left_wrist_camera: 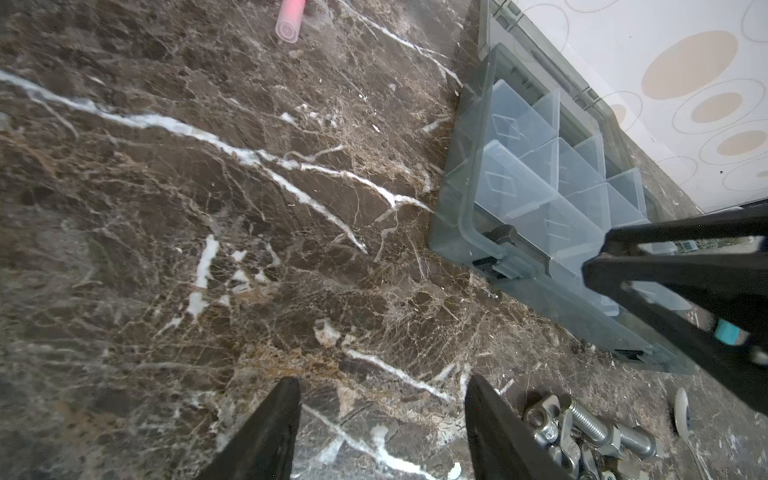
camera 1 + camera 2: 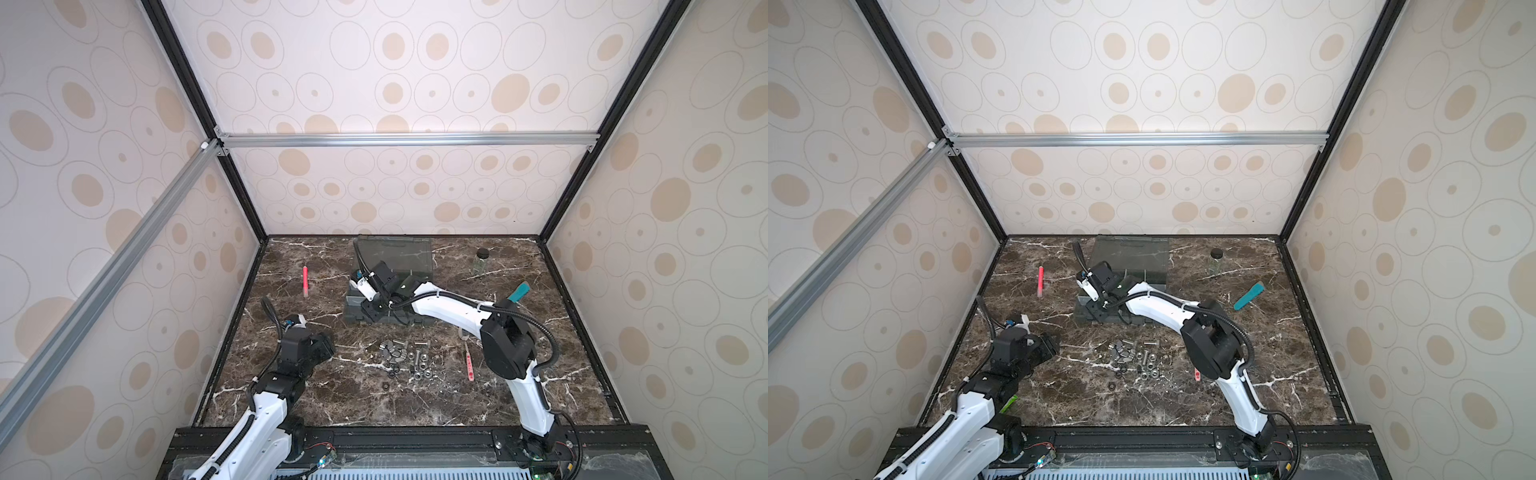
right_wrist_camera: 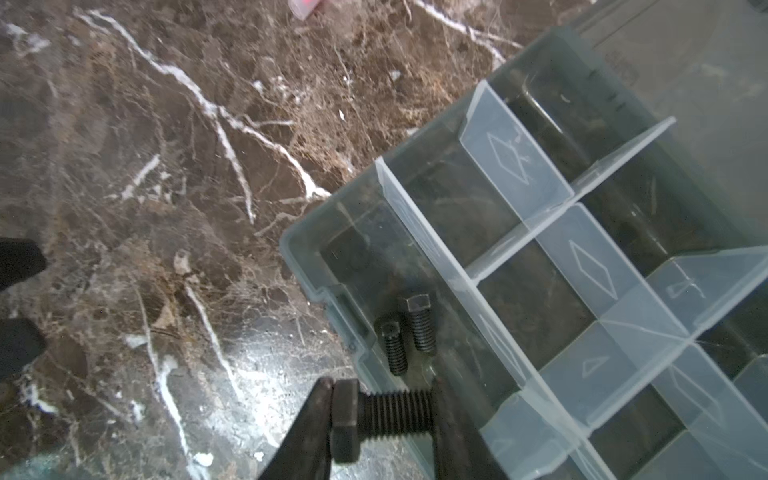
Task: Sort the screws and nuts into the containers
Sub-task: 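Carry the black bolt with the right gripper over the box and release it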
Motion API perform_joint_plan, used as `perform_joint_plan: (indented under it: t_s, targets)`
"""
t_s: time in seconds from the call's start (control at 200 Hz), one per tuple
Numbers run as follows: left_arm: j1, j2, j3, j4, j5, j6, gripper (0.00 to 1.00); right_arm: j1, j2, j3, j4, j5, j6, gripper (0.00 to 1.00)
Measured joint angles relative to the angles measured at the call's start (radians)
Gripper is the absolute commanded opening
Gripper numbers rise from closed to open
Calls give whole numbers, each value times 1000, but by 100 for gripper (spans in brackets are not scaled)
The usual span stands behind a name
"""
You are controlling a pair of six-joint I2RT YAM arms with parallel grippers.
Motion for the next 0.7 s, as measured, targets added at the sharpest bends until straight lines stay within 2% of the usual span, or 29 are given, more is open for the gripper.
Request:
perform_joint_plan:
  t_s: [0.11, 0.3, 0.5, 0.585, 0.7]
  targets:
    - [0, 18, 0, 17, 13, 2, 64, -2, 85, 98, -6, 52, 32, 35]
    - [1, 27, -10, 44, 26, 3, 64, -11, 114, 105, -24, 102, 66, 36]
    - [1, 44, -13, 65, 37, 9, 64, -11, 114, 106, -24, 114, 93, 56]
    - [1, 46, -13, 67, 38, 13, 64, -12, 114, 106, -22, 116, 100, 60]
    - [1, 45, -13, 68, 39, 16, 64, -13, 107, 95, -9, 120, 111, 60]
